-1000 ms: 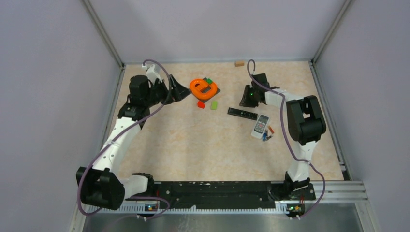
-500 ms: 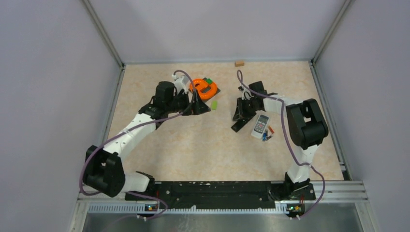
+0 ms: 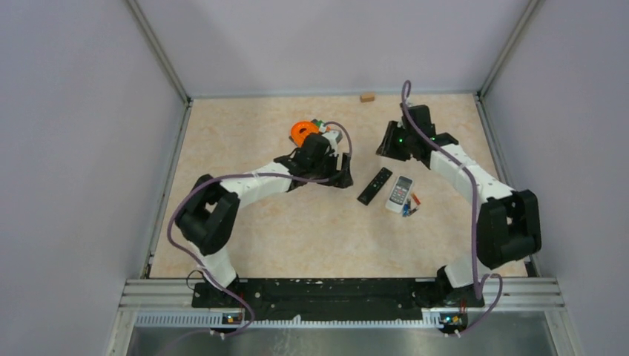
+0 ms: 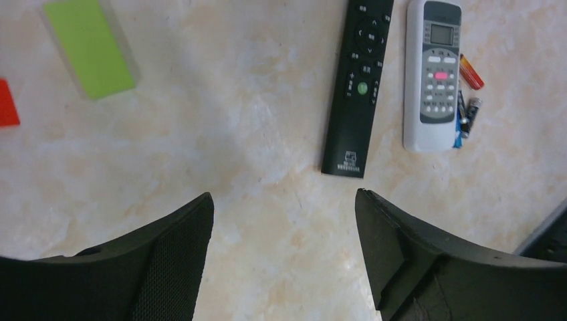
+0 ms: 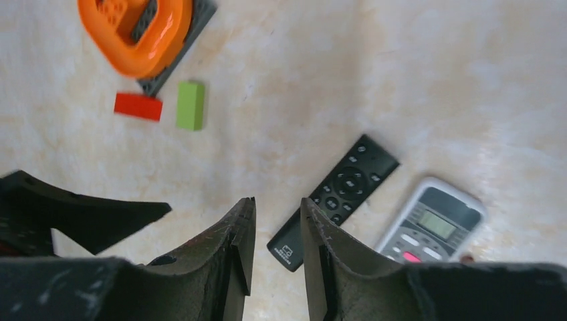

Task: Load the batteries into the remote control
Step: Adjust the remote control at the center of the board, then pick up the remote control from the center of the board.

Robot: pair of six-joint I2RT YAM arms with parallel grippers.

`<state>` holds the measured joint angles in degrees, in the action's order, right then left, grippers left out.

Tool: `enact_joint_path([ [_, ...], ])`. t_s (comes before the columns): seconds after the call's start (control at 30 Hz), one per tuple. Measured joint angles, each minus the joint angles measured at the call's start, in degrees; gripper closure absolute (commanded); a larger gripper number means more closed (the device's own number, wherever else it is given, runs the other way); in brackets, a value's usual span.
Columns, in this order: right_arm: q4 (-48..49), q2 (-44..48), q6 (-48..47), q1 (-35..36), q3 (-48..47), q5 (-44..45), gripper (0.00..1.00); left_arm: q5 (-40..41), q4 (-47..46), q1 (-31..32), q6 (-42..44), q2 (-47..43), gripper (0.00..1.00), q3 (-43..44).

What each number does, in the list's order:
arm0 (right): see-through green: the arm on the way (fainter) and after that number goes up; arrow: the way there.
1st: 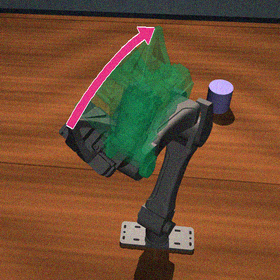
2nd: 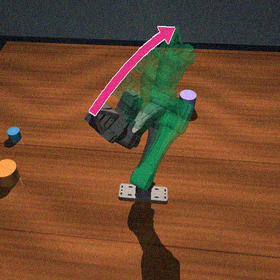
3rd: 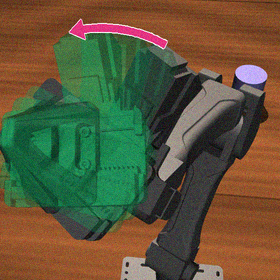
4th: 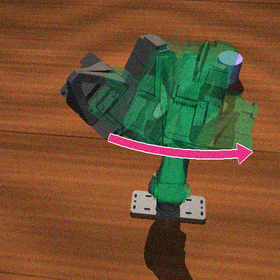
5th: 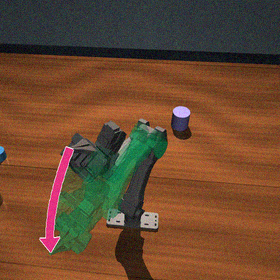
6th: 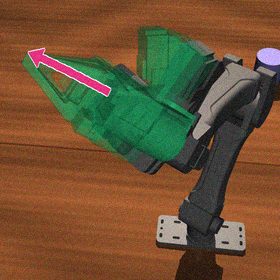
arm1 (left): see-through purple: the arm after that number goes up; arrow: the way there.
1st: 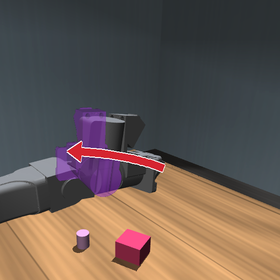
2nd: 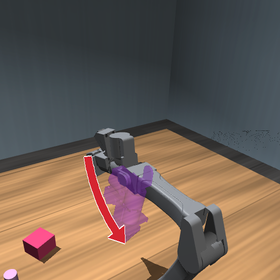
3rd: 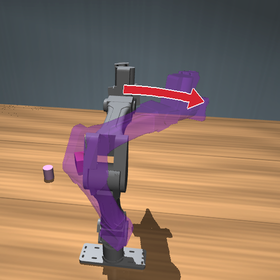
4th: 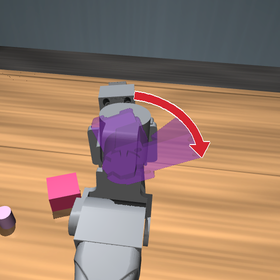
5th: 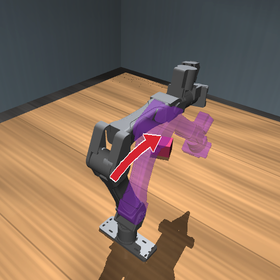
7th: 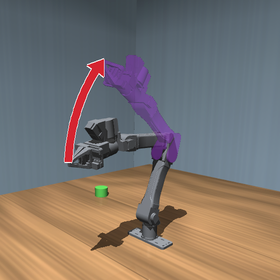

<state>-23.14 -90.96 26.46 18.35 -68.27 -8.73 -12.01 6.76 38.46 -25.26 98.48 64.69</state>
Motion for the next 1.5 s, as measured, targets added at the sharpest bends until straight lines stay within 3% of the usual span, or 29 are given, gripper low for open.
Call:
enact_joint_path([
  [0.13,-1.73,9.27,5.11,-3.34,2.47,9.16,0.66,7.74,0.39,4.09,1.68,8.41,0.29,8.11],
  [0.43,-7.06,21.35,8.76,-9.97,13.81,13.42,0.64,14.84,0.76,10.27,6.6,20.37,0.36,17.29],
  [0.77,-8.48,24.72,9.7,-10.21,18.93,12.26,0.64,12.9,0.11,12.22,8.74,21.92,0.25,18.03],
  [1.1,-8.72,24.83,9.84,-10.25,20.79,11.98,0.64,18.6,0.35,14.4,8.94,22.86,0.27,18.93],
  [1.23,-8.39,24.92,9.86,-10.27,21.42,11.93,0.64,20.94,0.35,15.39,9.55,23.04,0.2,18.95],
  [1.5,-8.02,24.92,10.19,-10.27,22.08,11.91,0.64,21.46,0.94,16.24,11.78,23.56,0.18,19.61],
])
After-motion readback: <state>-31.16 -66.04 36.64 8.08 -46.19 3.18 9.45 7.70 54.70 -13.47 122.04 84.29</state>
